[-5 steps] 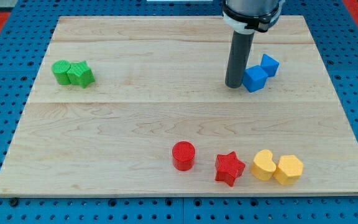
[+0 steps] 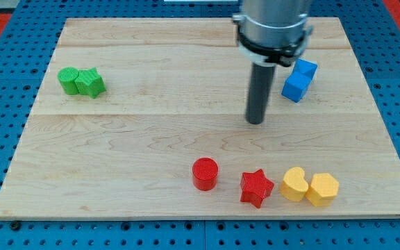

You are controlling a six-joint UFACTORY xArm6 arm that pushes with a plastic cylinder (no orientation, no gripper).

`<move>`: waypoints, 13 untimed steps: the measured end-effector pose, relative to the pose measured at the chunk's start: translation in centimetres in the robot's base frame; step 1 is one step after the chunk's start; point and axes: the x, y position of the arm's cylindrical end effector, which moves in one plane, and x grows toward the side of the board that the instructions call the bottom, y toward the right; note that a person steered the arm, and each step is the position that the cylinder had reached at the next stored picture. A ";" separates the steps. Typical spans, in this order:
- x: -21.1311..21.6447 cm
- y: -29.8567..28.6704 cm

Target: Move the yellow hexagon to the top right of the board

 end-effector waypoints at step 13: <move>7.2 -10.2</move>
